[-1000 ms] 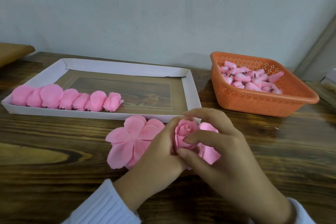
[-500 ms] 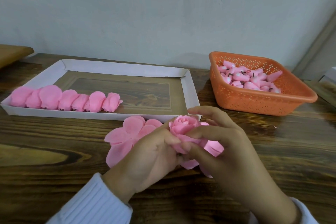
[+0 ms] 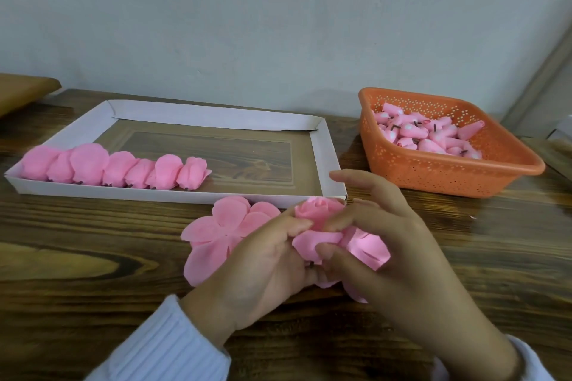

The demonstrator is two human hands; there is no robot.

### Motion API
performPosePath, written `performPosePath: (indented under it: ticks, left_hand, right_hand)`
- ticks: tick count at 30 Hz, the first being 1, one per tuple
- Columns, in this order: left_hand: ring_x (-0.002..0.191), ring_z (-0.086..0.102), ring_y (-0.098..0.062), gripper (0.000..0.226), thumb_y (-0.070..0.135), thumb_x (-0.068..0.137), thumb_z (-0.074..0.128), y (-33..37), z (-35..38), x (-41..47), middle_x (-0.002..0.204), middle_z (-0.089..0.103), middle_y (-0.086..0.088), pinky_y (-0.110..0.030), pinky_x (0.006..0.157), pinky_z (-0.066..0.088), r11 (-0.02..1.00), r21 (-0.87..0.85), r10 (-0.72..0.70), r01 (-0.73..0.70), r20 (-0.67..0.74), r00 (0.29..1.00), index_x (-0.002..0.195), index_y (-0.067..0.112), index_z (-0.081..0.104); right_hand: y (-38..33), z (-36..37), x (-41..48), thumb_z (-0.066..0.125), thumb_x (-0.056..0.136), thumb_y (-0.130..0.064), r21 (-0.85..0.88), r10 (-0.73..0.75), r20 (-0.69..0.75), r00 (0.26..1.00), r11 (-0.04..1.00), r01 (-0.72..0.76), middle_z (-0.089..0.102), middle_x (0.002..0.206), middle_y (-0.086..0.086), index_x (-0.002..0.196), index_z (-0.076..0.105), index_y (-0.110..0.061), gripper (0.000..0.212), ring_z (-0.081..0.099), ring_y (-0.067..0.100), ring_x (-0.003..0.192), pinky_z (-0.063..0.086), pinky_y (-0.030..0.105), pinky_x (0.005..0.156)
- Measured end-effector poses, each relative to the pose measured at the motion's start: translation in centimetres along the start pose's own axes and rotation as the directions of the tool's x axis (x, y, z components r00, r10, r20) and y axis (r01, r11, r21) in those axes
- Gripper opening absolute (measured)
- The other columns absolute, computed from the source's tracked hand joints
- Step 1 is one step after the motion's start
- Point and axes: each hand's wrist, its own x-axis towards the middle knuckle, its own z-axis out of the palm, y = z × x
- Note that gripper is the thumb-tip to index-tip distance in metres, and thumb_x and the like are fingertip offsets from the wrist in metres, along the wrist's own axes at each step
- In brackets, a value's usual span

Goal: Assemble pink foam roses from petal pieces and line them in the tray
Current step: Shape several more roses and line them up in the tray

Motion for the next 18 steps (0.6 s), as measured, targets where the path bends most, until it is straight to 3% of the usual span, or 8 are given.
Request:
performPosePath:
  ticks: [2,4,6,8,11,14,18]
  left_hand:
    - [0.099,0.047,-0.033,0.062,0.023,0.072,0.059,0.09,0.11,-0.19,0.110,0.060,-0.023,-0.051,0.090,0.029,0.999,-0.036,0.025,-0.023,0.057,0.998,0.128,-0.003,0.050]
    - [0.096,0.048,-0.035,0.048,0.015,0.069,0.063,0.12,-0.12,-0.35,0.102,0.056,-0.022,-0.053,0.089,0.030,0.997,-0.054,0.060,-0.054,0.116,0.991,0.114,0.001,0.058]
    - [0.092,0.049,-0.036,0.043,0.005,0.066,0.062,-0.06,-0.26,-0.48,0.097,0.051,-0.023,-0.055,0.086,0.035,0.992,0.074,0.093,-0.101,0.113,0.989,0.109,0.001,0.057]
    - [0.091,0.058,-0.038,0.048,0.001,0.065,0.067,-0.38,-0.30,-0.36,0.093,0.058,-0.024,-0.052,0.089,0.044,0.951,0.279,0.135,-0.133,0.014,0.991,0.111,0.007,0.058]
    - [0.100,0.066,-0.028,0.036,0.008,0.075,0.070,-0.55,-0.15,-0.12,0.099,0.069,-0.010,-0.050,0.090,0.053,0.821,0.546,0.254,-0.170,-0.083,0.964,0.107,0.023,0.065]
    - [0.091,0.069,-0.010,0.035,0.022,0.072,0.073,-0.67,-0.28,-0.09,0.093,0.071,0.010,-0.028,0.078,0.058,0.729,0.649,0.377,-0.220,-0.112,0.920,0.098,0.044,0.064]
    - [0.088,0.067,-0.004,0.041,0.011,0.069,0.081,-0.84,-0.27,-0.11,0.094,0.070,0.015,-0.017,0.074,0.054,0.695,0.677,0.440,-0.244,-0.132,0.888,0.097,0.037,0.064]
  right_hand:
    - [0.10,-0.01,0.08,0.072,0.077,-0.035,0.002,-0.006,-0.052,0.999,1.000,0.006,0.048,0.135,-0.016,0.089,0.062,-0.041,0.017,0.042,0.008,0.133,0.032,0.011,0.099]
    - [0.19,-0.01,0.13,0.067,0.078,-0.041,0.035,-0.005,-0.082,0.997,0.999,0.008,0.052,0.129,-0.017,0.103,0.058,-0.039,0.027,0.047,0.010,0.129,0.039,0.022,0.101]
    - [0.27,0.02,0.11,0.065,0.078,-0.045,0.096,0.037,-0.091,0.995,0.995,-0.029,0.055,0.124,-0.019,0.117,0.053,-0.037,0.042,0.054,0.011,0.122,0.044,0.031,0.099]
    - [0.29,0.04,0.19,0.064,0.078,-0.046,0.121,0.058,-0.097,0.994,0.992,-0.046,0.057,0.120,-0.019,0.122,0.052,-0.035,0.047,0.057,0.009,0.116,0.046,0.028,0.097]
    - [0.48,-0.01,0.24,0.062,0.078,-0.047,0.143,0.083,-0.096,0.992,0.987,-0.069,0.060,0.114,-0.021,0.119,0.055,-0.033,0.044,0.058,0.004,0.113,0.048,0.020,0.093]
    - [0.72,0.10,0.23,0.059,0.075,-0.054,0.145,0.173,-0.097,0.980,0.977,-0.158,0.062,0.110,-0.021,0.116,0.056,-0.035,0.045,0.058,0.004,0.112,0.050,0.027,0.089]
    - [0.65,0.25,0.37,0.059,0.083,-0.041,0.215,0.221,-0.118,0.968,0.958,-0.192,0.067,0.096,-0.016,0.102,0.063,-0.029,0.022,0.065,0.005,0.092,0.050,0.018,0.074]
